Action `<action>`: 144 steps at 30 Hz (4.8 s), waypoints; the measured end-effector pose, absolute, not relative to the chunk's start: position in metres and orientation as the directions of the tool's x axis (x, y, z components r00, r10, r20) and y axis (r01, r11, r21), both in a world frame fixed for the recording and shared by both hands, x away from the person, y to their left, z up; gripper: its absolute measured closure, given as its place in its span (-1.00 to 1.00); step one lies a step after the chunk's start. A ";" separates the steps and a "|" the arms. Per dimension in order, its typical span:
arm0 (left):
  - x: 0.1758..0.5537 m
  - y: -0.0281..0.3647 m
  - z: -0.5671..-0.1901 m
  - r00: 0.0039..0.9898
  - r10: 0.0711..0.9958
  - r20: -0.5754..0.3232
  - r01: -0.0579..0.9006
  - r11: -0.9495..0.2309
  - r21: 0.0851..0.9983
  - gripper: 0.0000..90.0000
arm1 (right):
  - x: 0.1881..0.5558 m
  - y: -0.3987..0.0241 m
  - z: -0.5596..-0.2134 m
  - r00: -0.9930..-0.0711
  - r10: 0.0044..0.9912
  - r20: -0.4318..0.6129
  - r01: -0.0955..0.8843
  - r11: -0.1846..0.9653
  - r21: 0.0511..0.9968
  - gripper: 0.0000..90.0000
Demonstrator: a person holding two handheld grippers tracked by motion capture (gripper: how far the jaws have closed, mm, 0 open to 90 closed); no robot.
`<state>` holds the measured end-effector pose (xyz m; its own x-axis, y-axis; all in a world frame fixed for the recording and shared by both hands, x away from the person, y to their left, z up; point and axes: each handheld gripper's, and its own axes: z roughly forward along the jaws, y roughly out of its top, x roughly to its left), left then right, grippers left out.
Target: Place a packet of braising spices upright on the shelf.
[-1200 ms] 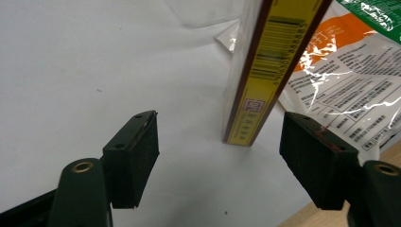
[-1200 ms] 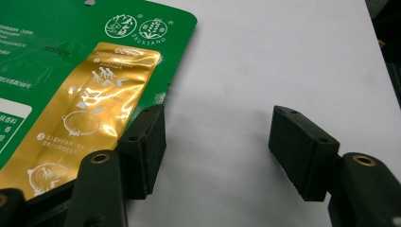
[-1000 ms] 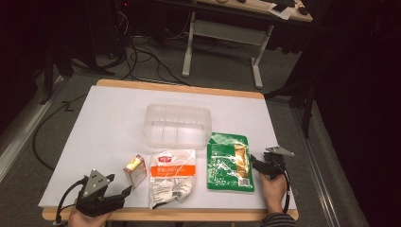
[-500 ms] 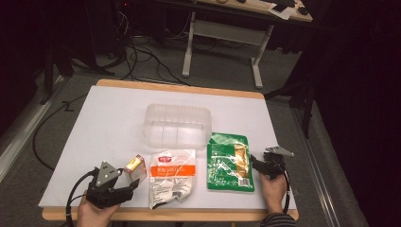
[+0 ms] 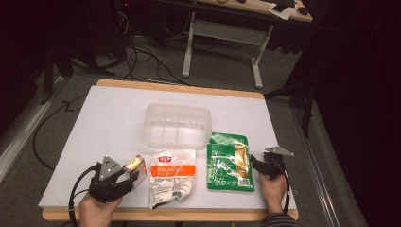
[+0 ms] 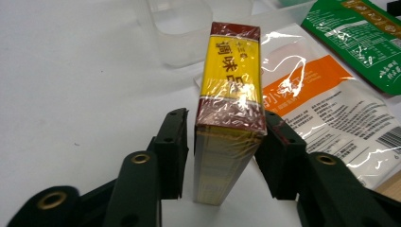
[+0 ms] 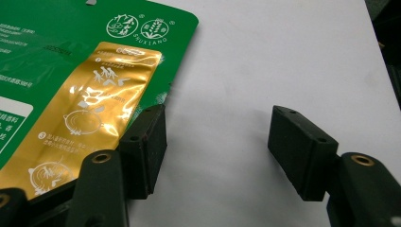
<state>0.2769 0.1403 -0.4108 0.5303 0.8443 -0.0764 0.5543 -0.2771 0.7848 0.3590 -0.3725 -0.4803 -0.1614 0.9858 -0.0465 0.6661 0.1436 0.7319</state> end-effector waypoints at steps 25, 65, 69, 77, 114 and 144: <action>0.285 0.135 -0.399 0.521 0.849 -0.090 0.555 -0.256 0.791 0.51 | 0.359 -0.372 -0.480 -0.162 0.986 -0.048 0.665 0.145 0.732 -0.15; 0.327 0.114 -0.364 0.566 0.815 -0.126 0.524 -0.237 0.818 0.51 | 0.358 -0.371 -0.480 -0.168 0.984 -0.057 0.664 0.156 0.731 -0.13; 0.329 0.114 -0.361 0.564 0.817 -0.123 0.521 -0.236 0.821 0.51 | 0.358 -0.371 -0.480 -0.169 0.984 -0.058 0.664 0.157 0.731 -0.13; 0.336 0.117 -0.358 0.563 0.816 -0.129 0.523 -0.232 0.820 0.51 | 0.359 -0.371 -0.480 -0.169 0.984 -0.059 0.658 0.158 0.736 -0.13; 0.384 0.107 -0.338 0.523 0.847 -0.092 0.500 -0.218 0.838 0.51 | 0.358 -0.371 -0.480 -0.169 0.984 -0.057 0.661 0.156 0.734 -0.13; 0.428 0.082 -0.360 0.446 0.894 -0.035 0.523 -0.229 0.821 0.51 | 0.358 -0.371 -0.480 -0.170 0.984 -0.055 0.661 0.155 0.734 -0.13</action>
